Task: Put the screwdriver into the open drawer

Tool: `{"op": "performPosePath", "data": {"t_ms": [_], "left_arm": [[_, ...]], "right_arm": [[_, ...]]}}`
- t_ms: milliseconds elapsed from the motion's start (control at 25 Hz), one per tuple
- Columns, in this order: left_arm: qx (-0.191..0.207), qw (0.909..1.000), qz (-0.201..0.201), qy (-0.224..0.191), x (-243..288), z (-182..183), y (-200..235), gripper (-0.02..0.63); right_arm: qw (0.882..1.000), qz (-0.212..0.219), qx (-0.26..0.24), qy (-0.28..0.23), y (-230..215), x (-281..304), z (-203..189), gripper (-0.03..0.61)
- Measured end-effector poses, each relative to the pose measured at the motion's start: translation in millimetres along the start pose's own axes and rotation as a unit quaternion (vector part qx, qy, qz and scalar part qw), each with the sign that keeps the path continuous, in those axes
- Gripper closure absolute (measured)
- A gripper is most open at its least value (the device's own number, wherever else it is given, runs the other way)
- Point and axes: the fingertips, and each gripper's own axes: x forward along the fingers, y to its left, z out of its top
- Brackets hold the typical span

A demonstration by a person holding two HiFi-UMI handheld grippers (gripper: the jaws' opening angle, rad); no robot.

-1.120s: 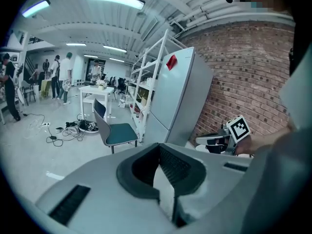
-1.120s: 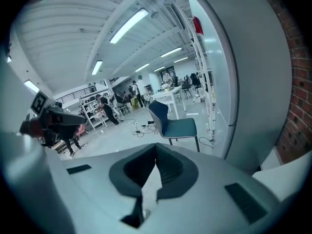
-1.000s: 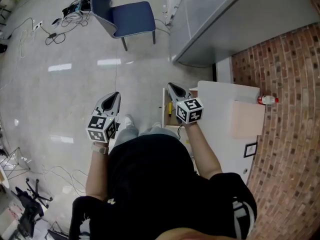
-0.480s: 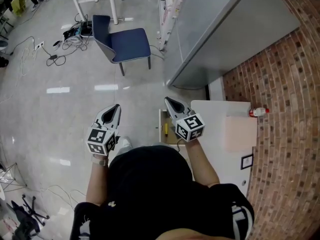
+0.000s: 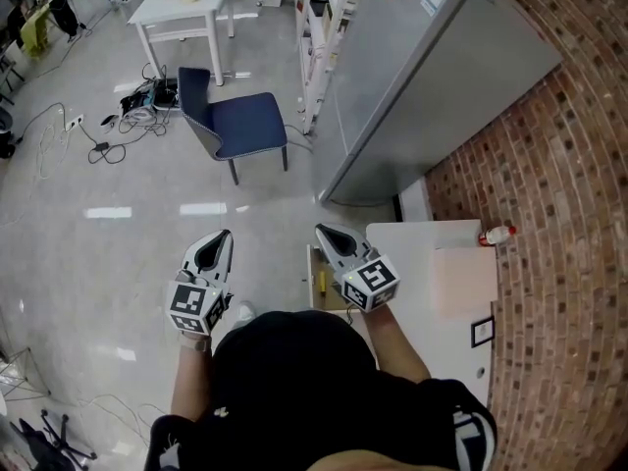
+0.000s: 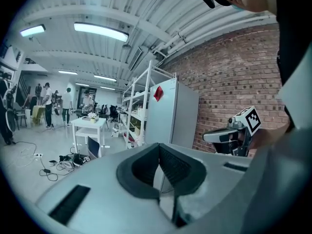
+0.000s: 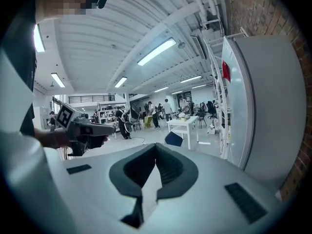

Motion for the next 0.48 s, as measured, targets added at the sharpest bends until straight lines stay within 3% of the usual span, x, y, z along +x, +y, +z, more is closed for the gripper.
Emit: {"op": "performPosePath", "data": {"t_ms": [480], "left_arm": [[-0.010,0.9989,-0.031,-0.035,-15,21,-8,0.609]], "right_arm": [[0.999,-0.011,-0.009,-0.028,25,-13,17,0.568]]}}
